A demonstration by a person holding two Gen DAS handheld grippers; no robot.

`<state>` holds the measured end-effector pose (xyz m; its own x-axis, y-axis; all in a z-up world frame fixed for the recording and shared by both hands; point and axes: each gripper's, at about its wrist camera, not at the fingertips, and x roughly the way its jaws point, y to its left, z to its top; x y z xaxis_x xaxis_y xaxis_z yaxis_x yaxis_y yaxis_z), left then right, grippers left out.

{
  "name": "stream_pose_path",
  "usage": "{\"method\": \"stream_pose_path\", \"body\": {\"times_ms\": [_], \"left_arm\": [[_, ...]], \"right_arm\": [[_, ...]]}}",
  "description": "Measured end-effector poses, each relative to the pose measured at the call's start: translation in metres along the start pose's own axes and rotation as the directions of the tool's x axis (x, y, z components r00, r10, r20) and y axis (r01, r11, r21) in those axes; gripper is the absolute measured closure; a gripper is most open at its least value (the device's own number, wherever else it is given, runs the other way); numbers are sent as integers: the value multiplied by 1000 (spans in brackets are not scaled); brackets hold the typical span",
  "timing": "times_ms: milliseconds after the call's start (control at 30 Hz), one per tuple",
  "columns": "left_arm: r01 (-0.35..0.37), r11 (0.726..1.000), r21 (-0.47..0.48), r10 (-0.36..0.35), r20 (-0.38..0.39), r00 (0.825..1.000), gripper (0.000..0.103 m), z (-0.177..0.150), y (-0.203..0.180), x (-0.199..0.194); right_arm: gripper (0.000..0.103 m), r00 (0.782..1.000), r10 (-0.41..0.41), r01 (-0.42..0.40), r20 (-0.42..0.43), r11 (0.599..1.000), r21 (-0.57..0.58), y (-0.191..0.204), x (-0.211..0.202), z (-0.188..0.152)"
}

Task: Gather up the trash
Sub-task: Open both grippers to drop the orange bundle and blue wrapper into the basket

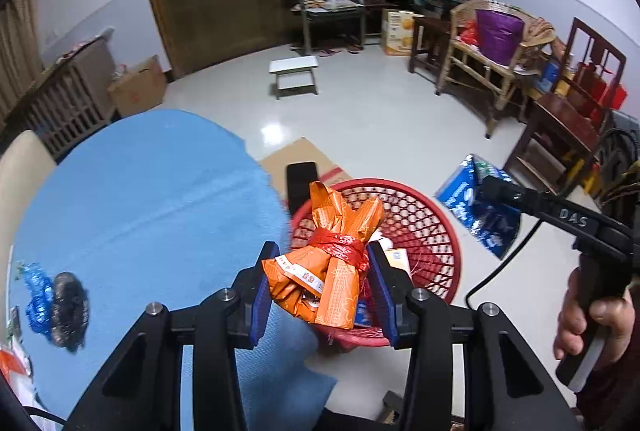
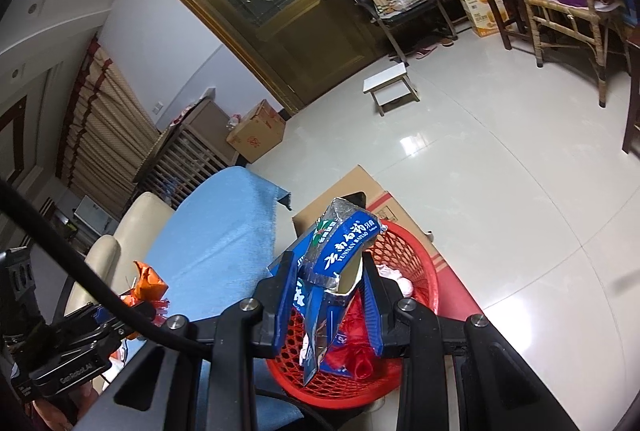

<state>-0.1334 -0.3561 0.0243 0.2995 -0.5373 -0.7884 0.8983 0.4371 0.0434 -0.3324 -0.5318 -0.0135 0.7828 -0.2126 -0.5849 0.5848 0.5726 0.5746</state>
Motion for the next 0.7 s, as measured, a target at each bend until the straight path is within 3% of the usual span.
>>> {"method": "stream_pose_path", "body": {"times_ms": [233,300,367,633,667,700], "left_arm": [[83,997,4,-83,-10,996,56,8,-10,17],[98,995,8,-98,-19,995,49,11,-15,22],[102,995,7,-102,-16,995,43,13,-16,25],[86,996,-13,-86,-13,996,41,4,-1,23],[82,996,-21,-82,-12,997,41,2,3,22],[72,997,-29,-73,-9,997,41,-1,7,20]], "right_arm": [[69,1000,-18,18,-20,999,27,-10,10,-2],[68,999,-19,20,-26,999,37,-12,12,-3],[68,999,-19,21,-34,999,46,-13,15,-4],[67,996,-10,13,-84,999,39,-4,29,-9],[65,996,-6,10,-92,999,42,-3,31,-8],[55,995,0,5,-102,999,49,-1,32,-8]]}}
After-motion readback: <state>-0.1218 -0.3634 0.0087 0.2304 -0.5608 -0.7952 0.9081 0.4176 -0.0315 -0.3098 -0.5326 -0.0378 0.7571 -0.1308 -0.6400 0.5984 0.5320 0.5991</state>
